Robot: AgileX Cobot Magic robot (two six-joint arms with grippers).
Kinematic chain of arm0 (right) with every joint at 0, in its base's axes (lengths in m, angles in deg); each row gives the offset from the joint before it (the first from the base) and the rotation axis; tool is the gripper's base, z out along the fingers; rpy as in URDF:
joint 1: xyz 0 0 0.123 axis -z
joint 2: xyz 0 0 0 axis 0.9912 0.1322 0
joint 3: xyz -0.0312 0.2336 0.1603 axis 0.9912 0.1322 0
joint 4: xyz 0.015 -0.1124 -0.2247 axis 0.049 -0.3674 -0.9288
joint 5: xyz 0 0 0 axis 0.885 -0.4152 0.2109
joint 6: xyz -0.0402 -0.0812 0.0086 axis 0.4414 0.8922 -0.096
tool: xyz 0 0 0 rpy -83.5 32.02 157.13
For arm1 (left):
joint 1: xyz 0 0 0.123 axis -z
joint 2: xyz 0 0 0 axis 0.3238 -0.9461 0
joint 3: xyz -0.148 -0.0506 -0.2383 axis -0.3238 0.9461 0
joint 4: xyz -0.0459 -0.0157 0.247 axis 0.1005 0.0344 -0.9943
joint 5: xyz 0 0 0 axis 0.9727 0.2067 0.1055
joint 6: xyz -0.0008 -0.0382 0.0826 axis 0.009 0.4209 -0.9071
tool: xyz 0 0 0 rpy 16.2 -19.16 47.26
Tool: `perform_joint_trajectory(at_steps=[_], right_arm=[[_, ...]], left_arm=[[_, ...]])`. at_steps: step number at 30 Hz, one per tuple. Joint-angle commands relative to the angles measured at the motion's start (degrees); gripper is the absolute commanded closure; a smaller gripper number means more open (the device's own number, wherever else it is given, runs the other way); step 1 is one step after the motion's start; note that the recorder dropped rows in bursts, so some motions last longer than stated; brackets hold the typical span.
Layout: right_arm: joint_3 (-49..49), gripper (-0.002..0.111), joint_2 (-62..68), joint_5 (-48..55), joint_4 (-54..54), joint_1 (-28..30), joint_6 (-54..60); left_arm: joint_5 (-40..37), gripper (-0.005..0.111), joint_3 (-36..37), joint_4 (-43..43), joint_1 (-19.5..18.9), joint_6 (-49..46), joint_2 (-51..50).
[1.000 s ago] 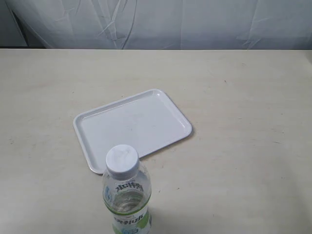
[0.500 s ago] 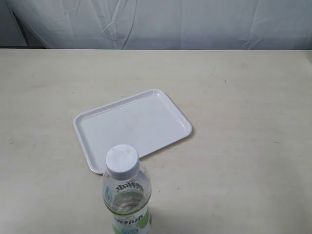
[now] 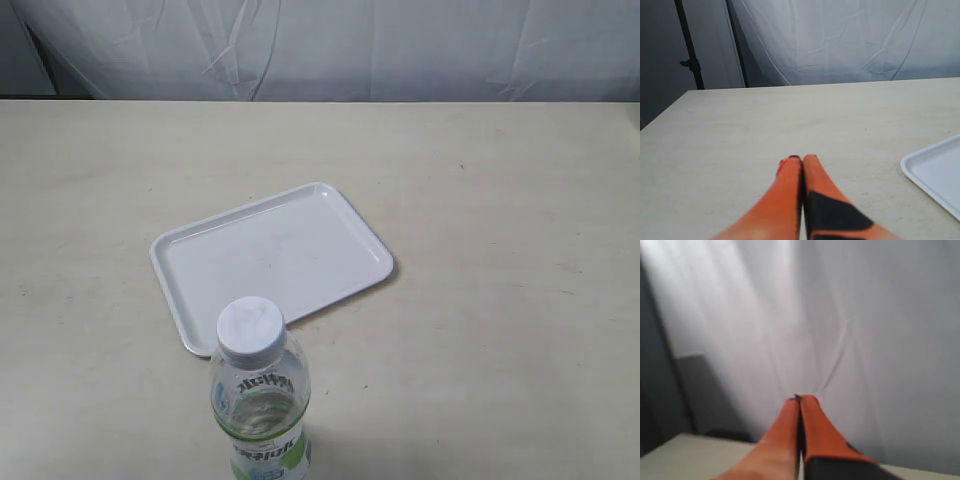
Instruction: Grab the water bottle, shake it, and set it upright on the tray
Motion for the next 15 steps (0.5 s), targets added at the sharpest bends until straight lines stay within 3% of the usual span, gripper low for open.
perform_joint_trajectory(at_steps=[1, 3, 5, 8, 12, 15], right_arm=[[-0.5, 0.088, 11.0, -10.9, -23.9, -11.2, -12.2], [-0.5, 0.062, 15.3, -17.1, -33.6, -14.7, -16.7], [-0.5, 0.044, 18.0, -24.1, -34.7, -16.3, -17.1], [-0.5, 0.041, 19.0, -30.5, -37.7, -17.7, -18.5], [-0.5, 0.041, 19.0, -33.6, -51.4, -19.8, -21.6], [-0.5, 0.041, 19.0, -34.2, -51.8, -20.7, -23.9]], left_arm=[[0.2, 0.107, 0.1, -0.1, -0.1, 0.4, 0.3], [0.2, 0.107, 0.1, -0.1, -0.1, 0.4, 0.3], [0.2, 0.107, 0.1, -0.1, -0.1, 0.4, 0.3], [0.2, 0.107, 0.1, -0.1, -0.1, 0.4, 0.3], [0.2, 0.107, 0.1, -0.1, -0.1, 0.4, 0.3], [0.2, 0.107, 0.1, -0.1, -0.1, 0.4, 0.3]])
